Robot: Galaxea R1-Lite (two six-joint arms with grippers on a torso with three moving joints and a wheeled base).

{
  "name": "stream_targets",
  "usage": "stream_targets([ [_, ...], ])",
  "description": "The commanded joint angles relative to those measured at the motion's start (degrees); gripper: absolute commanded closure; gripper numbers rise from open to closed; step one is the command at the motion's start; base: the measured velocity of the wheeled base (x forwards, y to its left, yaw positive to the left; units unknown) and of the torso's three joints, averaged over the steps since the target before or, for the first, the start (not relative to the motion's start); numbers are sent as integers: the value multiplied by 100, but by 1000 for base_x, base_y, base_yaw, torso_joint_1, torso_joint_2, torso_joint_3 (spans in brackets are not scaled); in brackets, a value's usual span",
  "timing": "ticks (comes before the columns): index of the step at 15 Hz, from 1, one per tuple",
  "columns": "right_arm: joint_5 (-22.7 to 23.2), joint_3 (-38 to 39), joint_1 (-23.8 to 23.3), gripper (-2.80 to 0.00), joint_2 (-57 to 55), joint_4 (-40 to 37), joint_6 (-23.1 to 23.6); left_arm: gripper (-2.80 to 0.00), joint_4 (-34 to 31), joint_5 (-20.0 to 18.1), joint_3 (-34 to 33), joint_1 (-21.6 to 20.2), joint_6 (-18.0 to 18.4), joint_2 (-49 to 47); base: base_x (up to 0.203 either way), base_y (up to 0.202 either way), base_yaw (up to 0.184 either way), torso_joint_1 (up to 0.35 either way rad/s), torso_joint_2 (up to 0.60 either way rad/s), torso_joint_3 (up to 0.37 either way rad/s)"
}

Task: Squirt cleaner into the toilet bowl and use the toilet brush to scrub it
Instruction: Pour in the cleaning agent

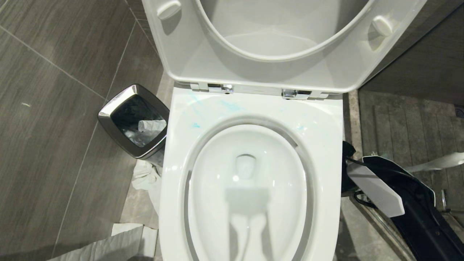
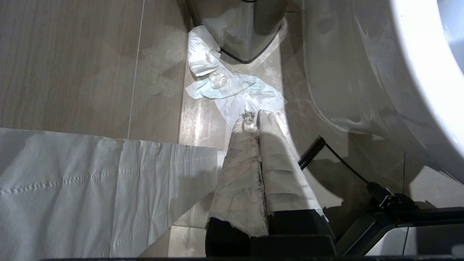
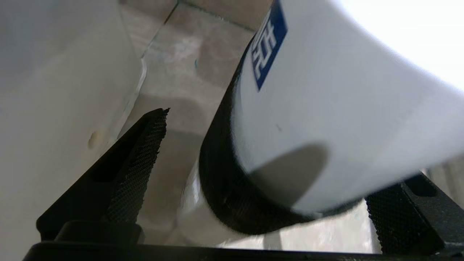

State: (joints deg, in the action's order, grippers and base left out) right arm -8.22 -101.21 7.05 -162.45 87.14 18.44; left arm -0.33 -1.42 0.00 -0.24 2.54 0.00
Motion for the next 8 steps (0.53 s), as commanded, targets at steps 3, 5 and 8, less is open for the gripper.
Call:
stream_targets([
  [3, -13, -382, -1, -280, -244, 52, 80, 0, -2, 2, -9, -2, 1, -9, 0, 0, 0, 0, 0, 0],
  [5, -13, -421, -1, -280, -253, 52, 123, 0, -2, 2, -9, -2, 1, -9, 0, 0, 0, 0, 0, 0],
  [8, -16, -634, -1, -280, -287, 52, 163, 0, -2, 2, -9, -2, 0, -9, 0, 0, 0, 0, 0, 0],
])
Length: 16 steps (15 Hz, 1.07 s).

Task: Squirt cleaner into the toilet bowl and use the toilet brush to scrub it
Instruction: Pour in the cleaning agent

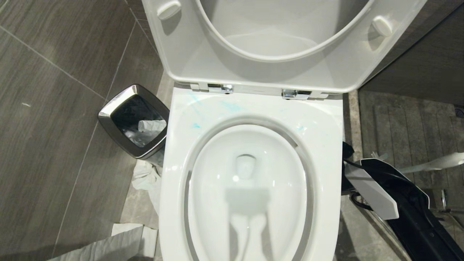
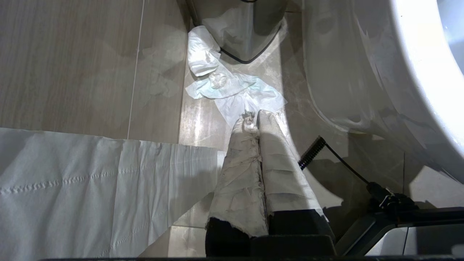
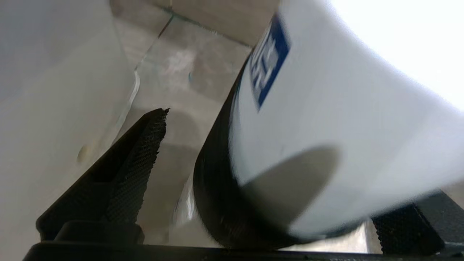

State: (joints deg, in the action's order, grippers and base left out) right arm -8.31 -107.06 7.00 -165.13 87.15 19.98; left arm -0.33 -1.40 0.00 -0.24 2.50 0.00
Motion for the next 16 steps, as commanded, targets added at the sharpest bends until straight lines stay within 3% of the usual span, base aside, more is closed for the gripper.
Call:
stream_targets([
  [1, -4, -153, 3, -137, -43, 51, 34, 0, -2, 0, -9, -2, -4, -9, 0, 0, 0, 0, 0, 0],
  [2, -11, -251, 3, 0, -81, 51, 78, 0, -2, 0, -9, -2, 5, -9, 0, 0, 0, 0, 0, 0],
  [9, -131, -333, 3, 0, -142, 51, 85, 0, -2, 0, -9, -2, 5, -9, 0, 0, 0, 0, 0, 0],
  [16, -832, -438, -1, 0, 185, 51, 17, 0, -2, 0, -9, -2, -2, -9, 0, 0, 0, 0, 0, 0],
])
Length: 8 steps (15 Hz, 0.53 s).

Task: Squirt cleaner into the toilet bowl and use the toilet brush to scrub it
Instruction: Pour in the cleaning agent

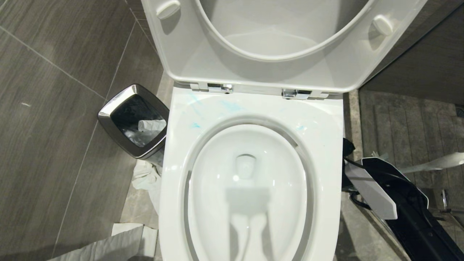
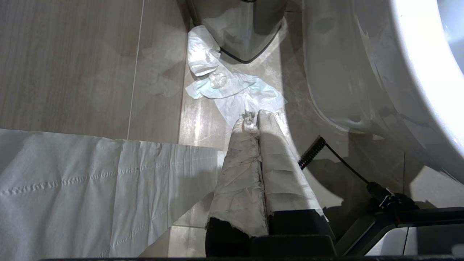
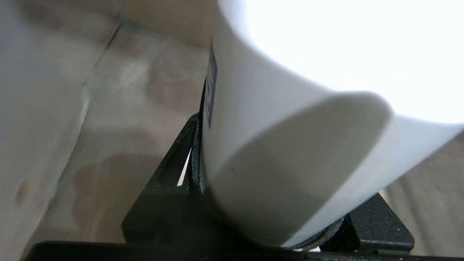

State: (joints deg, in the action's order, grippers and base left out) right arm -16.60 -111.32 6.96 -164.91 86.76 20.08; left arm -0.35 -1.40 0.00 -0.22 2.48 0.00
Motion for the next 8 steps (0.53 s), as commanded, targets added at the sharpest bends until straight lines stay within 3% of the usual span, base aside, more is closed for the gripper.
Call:
stream_targets([
  [1, -40, 10, -10, 0, 300, 90, 5, 0, 0, 0, -9, -4, 4, -9, 0, 0, 0, 0, 0, 0],
  [5, -193, 215, -140, 0, 965, 90, -6, 0, 0, 0, -9, -4, 7, -9, 0, 0, 0, 0, 0, 0],
  [8, -192, 1154, -233, 0, 1698, 90, -108, 0, 0, 0, -9, -4, 7, -9, 0, 0, 0, 0, 0, 0],
])
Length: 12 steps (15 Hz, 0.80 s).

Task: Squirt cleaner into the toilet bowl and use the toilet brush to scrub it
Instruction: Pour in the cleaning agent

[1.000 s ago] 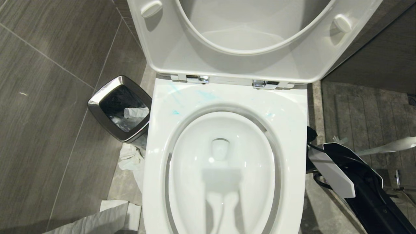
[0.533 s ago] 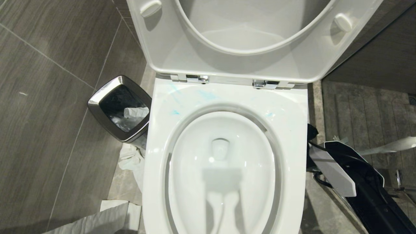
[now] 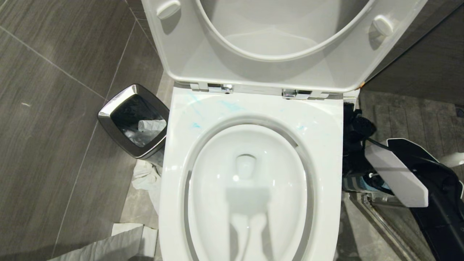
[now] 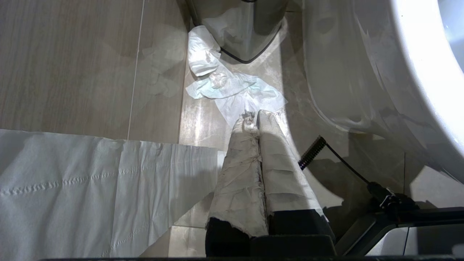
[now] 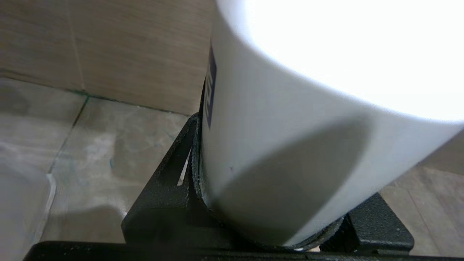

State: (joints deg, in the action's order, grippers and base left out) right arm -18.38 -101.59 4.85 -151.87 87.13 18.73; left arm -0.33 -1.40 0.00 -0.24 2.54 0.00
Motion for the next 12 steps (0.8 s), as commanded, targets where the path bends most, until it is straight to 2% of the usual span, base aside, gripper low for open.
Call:
stream_targets([
  [1, -4, 635, -42, 0, 698, 54, -28, 0, -2, 0, -9, -2, 1, -9, 0, 0, 0, 0, 0, 0],
  [8, 36, 3754, -98, 0, 3144, 54, -355, 0, -2, 0, -9, -2, -8, -9, 0, 0, 0, 0, 0, 0],
  [12, 367, 5591, -106, 0, 4687, 54, -644, 0, -2, 0, -9, -2, 1, -9, 0, 0, 0, 0, 0, 0],
])
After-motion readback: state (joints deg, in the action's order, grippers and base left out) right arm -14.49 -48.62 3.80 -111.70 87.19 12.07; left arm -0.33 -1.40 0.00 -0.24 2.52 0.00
